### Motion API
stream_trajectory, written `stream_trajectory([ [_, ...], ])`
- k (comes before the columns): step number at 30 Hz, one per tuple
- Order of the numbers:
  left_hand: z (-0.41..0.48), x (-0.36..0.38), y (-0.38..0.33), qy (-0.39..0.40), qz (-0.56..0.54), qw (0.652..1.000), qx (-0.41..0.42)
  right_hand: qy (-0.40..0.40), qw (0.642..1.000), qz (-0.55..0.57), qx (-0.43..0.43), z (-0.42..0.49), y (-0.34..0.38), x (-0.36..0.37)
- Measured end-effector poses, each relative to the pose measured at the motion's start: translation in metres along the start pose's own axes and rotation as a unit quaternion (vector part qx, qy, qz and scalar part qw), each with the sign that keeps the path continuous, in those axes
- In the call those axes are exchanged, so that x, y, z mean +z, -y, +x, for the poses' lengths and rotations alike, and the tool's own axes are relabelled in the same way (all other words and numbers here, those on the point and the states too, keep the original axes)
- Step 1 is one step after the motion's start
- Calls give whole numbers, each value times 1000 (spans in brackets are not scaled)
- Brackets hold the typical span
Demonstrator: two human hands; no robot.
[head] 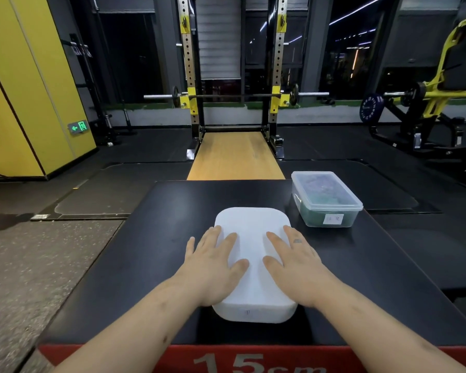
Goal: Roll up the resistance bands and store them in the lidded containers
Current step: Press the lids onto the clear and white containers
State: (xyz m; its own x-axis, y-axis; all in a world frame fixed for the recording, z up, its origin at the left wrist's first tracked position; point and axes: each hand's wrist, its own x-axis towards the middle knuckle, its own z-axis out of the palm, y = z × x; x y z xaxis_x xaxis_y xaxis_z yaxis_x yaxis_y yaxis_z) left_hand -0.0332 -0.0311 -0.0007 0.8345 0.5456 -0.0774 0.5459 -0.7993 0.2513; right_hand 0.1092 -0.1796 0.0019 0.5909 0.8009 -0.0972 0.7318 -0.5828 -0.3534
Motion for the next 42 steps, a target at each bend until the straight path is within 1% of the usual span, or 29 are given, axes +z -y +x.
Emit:
stream_trajectory([
  [2,7,-7,-3,-26,20,999,-2,-3,1000,-22,-1,4,1,-3],
  [5,22,-17,-5,-87,34,996,-2,-48,998,-44,3,20,1,-9],
  [6,27,-18,-5,-89,29,996,-1,-54,998,-42,5,27,0,-11],
  [11,47,-8,3,3,21,1000,0,-6,999,-39,1,47,-3,-6],
  [15,52,-4,5,6,17,1000,7,0,999,-32,2,46,-4,-5],
  [18,55,-6,5,-31,17,999,15,-8,999,-39,9,49,-3,-7],
  [22,65,-16,0,-117,32,993,18,-82,996,-46,1,62,1,-9],
  [23,68,-18,-2,-125,25,992,21,-86,995,-46,-2,67,2,-10],
  [25,75,-16,-4,-101,2,994,30,-55,997,-47,-7,75,2,-10],
  [27,78,-13,-3,-51,-12,998,35,-25,998,-52,-11,79,1,-8],
  [30,79,-13,-2,-17,-17,999,42,-17,998,-52,-17,81,-1,-7],
  [36,84,-13,-2,-21,-9,999,37,-11,997,-70,-18,86,-2,-4],
  [39,91,-21,-4,-36,-14,999,31,-12,995,-93,-25,87,3,-11],
  [42,98,-20,-11,-34,-7,997,68,-11,995,-91,-46,94,11,-16],
])
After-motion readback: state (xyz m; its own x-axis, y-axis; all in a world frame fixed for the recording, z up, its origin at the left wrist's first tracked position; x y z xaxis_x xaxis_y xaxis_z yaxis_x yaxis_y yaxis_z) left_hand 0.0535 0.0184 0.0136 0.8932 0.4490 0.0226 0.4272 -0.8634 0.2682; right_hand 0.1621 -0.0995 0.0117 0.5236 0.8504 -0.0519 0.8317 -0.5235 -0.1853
